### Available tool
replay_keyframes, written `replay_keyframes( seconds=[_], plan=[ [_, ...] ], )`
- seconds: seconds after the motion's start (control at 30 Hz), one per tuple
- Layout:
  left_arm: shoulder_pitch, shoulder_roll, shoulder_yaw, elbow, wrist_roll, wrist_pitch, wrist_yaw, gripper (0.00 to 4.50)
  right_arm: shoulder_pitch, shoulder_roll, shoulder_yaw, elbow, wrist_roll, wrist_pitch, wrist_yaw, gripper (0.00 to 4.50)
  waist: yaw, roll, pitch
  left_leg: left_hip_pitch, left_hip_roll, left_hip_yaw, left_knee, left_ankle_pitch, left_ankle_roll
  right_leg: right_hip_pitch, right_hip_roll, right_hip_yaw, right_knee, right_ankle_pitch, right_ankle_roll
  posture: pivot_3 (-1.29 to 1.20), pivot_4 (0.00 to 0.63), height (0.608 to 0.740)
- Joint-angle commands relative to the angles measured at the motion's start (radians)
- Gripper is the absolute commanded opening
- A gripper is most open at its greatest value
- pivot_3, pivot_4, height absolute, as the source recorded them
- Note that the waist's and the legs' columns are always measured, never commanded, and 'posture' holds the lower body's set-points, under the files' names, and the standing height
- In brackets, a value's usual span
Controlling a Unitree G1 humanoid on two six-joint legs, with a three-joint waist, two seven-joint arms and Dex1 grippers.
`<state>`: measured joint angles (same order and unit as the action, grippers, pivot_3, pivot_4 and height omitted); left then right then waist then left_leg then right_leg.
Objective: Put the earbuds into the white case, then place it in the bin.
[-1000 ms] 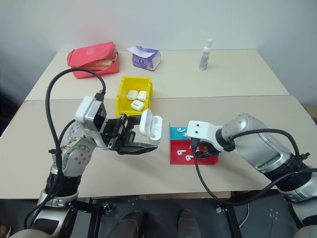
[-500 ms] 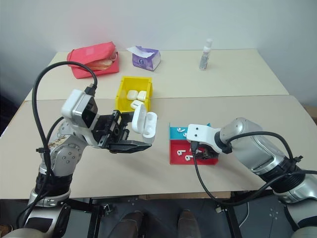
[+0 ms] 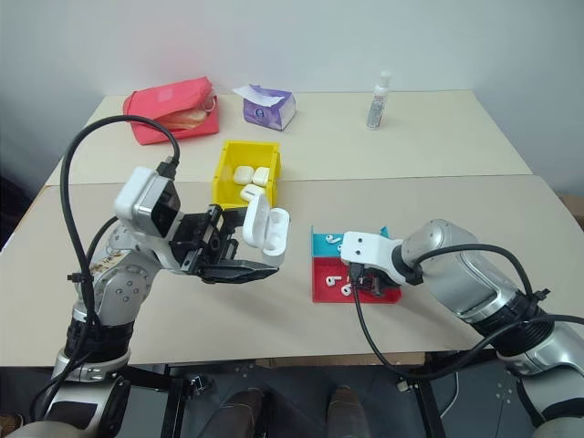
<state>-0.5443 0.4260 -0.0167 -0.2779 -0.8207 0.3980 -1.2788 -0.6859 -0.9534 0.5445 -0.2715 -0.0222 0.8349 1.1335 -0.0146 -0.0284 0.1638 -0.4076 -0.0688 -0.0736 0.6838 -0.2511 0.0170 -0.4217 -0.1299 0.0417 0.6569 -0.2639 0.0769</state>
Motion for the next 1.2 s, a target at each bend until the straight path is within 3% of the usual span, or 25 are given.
replay_keyframes(
  seconds=[0.03,0.23,0.4,0.5,0.57,0.67,0.77,0.97,1.2],
  plan=[
    [-0.005,0.001,0.004,-0.014,-0.002,-0.016,-0.007,2.73,0.007,-0.006,-0.010,-0.004,-0.022,-0.009,0.005,0.61,0.000,0.000,0.000,0.000,0.000,0.000,0.000,0.000,0.000,0.000,0.000,0.000,0.000,0.000,0.000,0.00,0.150,0.740],
    [-0.015,0.001,0.004,-0.004,-0.006,-0.015,-0.013,2.73,0.021,0.000,-0.038,-0.030,-0.015,0.027,-0.017,0.61,0.000,0.000,0.000,0.000,0.000,0.000,0.000,0.000,0.000,0.000,0.000,0.000,0.000,0.000,0.000,0.00,0.150,0.740],
    [-0.042,-0.001,0.003,0.029,-0.007,-0.016,-0.035,2.73,0.055,0.004,-0.186,-0.120,0.026,0.126,-0.094,0.61,0.001,0.000,0.000,-0.001,0.000,0.000,0.000,0.000,0.000,0.000,0.000,0.000,0.000,0.000,0.000,0.00,0.150,0.740],
    [-0.058,-0.010,-0.003,0.046,0.000,-0.027,-0.049,2.73,0.144,0.033,-0.406,-0.260,0.091,0.191,-0.156,0.61,0.003,0.000,0.000,-0.001,0.000,0.000,-0.001,0.000,0.000,-0.001,0.000,0.000,0.000,0.000,0.000,0.00,0.150,0.740],
    [-0.071,-0.023,-0.008,0.056,-0.001,-0.029,-0.049,2.73,0.220,0.110,-0.586,-0.370,0.141,0.244,-0.201,0.61,0.004,0.000,0.000,-0.001,0.000,-0.001,-0.001,0.000,0.000,0.000,0.000,0.000,0.002,0.000,0.000,0.00,0.150,0.740],
    [-0.106,-0.054,-0.019,0.086,-0.002,-0.027,-0.050,2.73,0.314,0.336,-0.907,-0.543,0.284,0.214,-0.260,0.61,0.009,0.000,0.000,-0.002,0.000,-0.001,-0.001,0.000,0.000,0.000,0.000,0.000,0.002,0.000,0.000,0.00,0.150,0.740],
    [-0.134,-0.074,-0.031,0.114,-0.007,-0.016,-0.062,2.73,0.249,0.539,-1.080,-0.622,0.454,0.243,-0.351,0.61,0.005,0.000,0.000,-0.001,-0.001,-0.001,-0.001,0.000,0.001,0.000,0.000,0.001,0.004,0.001,0.001,0.00,0.150,0.740],
    [-0.175,-0.102,-0.043,0.163,-0.016,0.003,-0.098,2.73,0.118,0.694,-1.107,-0.627,0.714,0.275,-0.507,0.61,-0.006,0.002,-0.001,0.004,0.000,-0.001,-0.005,-0.001,0.001,0.000,0.001,0.001,0.006,0.001,0.001,0.00,0.150,0.740],
    [-0.213,-0.128,-0.050,0.214,0.009,-0.013,-0.120,2.73,0.111,0.682,-1.106,-0.590,0.977,0.227,-0.617,0.61,-0.006,0.002,-0.001,0.002,-0.001,-0.001,-0.004,0.001,-0.001,0.000,0.000,0.000,0.006,0.001,0.001,0.00,0.150,0.740]
  ],
)
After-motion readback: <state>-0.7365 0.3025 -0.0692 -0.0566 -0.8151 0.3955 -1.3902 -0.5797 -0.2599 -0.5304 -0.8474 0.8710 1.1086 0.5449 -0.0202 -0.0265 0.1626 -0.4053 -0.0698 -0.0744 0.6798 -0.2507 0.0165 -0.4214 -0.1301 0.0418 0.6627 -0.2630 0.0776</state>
